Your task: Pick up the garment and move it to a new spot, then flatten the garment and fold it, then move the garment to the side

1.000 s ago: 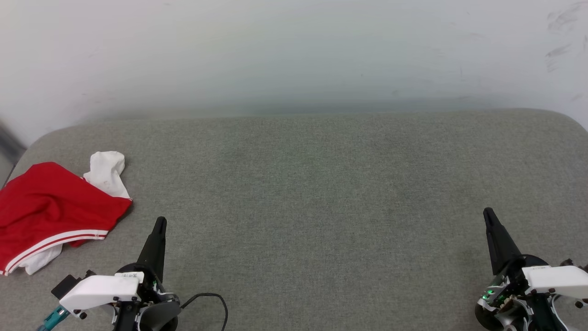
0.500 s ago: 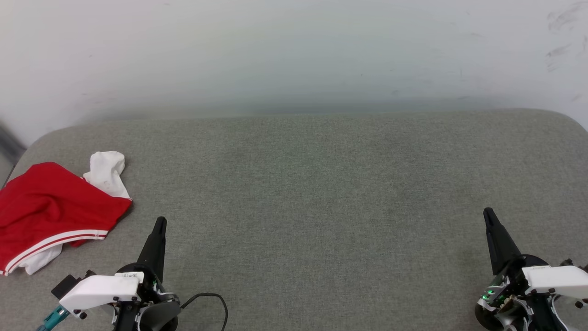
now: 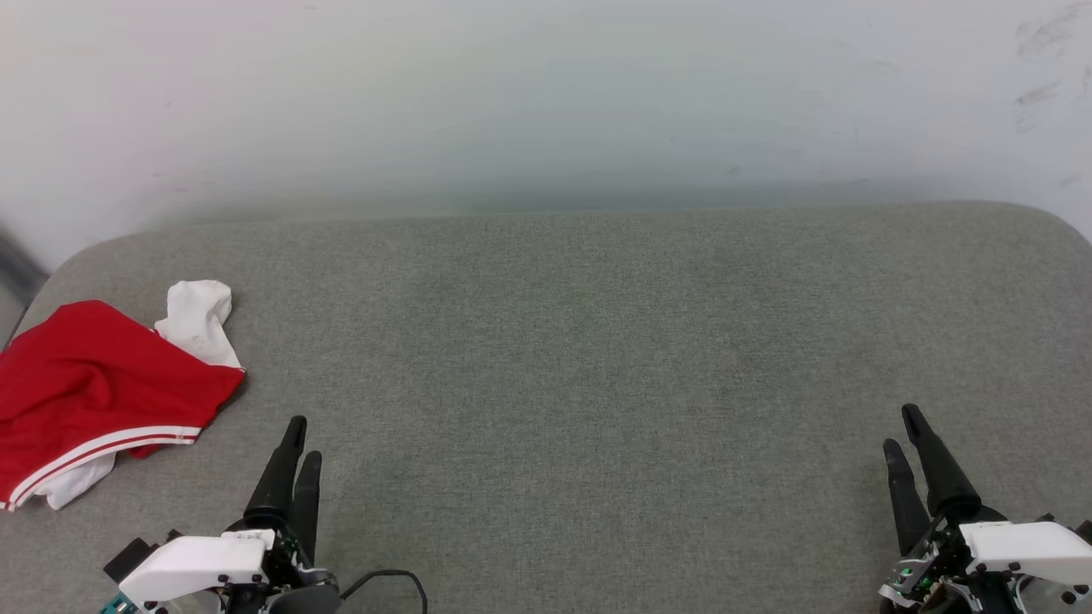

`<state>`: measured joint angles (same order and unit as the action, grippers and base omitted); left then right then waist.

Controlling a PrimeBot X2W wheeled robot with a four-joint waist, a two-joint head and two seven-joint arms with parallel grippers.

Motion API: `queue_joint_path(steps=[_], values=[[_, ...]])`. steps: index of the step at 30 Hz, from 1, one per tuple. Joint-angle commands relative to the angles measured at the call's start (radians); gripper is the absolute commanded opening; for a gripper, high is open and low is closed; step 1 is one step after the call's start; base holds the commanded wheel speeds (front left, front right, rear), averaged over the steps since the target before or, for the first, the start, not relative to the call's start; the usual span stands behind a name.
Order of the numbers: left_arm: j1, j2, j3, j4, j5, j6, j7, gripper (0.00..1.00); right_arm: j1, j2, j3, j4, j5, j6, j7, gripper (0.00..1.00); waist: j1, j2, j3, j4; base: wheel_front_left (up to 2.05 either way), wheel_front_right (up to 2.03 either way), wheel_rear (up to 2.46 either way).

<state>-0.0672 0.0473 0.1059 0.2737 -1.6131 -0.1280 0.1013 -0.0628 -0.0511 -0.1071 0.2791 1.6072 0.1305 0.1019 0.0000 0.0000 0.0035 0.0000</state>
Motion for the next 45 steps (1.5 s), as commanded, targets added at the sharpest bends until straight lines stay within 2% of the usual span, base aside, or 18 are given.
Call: queue_joint_path(steps=[1,5,12,26,34,45], values=[[-0.018,0.002,0.000,-0.032,0.004,-0.001,-0.011,1.00,-0.019,0.000,0.006,-0.024,-0.011,0.000,-0.011,1.00,0.0000,0.0000,0.000,0.000,0.00,0.00,0.00],[-0.011,0.002,0.012,-0.046,0.029,-0.001,-0.031,1.00,-0.015,0.000,0.008,-0.033,-0.036,0.000,-0.031,1.00,0.0000,0.0000,0.001,0.000,0.00,0.00,0.00],[-0.017,0.002,0.050,-0.078,0.165,0.016,-0.064,1.00,-0.011,0.000,0.001,-0.072,-0.179,0.000,-0.064,1.00,0.0000,0.0000,0.003,0.001,0.00,0.00,0.00],[0.014,0.002,-0.021,-0.199,0.535,0.145,-0.123,1.00,0.006,0.000,0.032,-0.191,-0.525,0.000,-0.123,1.00,0.0000,0.0000,0.003,0.003,0.00,0.00,0.00],[0.024,0.003,-0.054,-0.225,0.703,0.182,-0.153,1.00,0.022,0.000,0.062,-0.219,-0.694,0.000,-0.153,1.00,0.0000,0.0000,0.004,0.005,0.00,0.00,0.00],[0.035,0.022,-0.094,-0.247,0.877,0.221,-0.190,1.00,0.037,0.000,0.081,-0.225,-0.876,0.000,-0.190,1.00,0.0000,0.0000,0.004,0.006,0.00,0.00,0.00]])
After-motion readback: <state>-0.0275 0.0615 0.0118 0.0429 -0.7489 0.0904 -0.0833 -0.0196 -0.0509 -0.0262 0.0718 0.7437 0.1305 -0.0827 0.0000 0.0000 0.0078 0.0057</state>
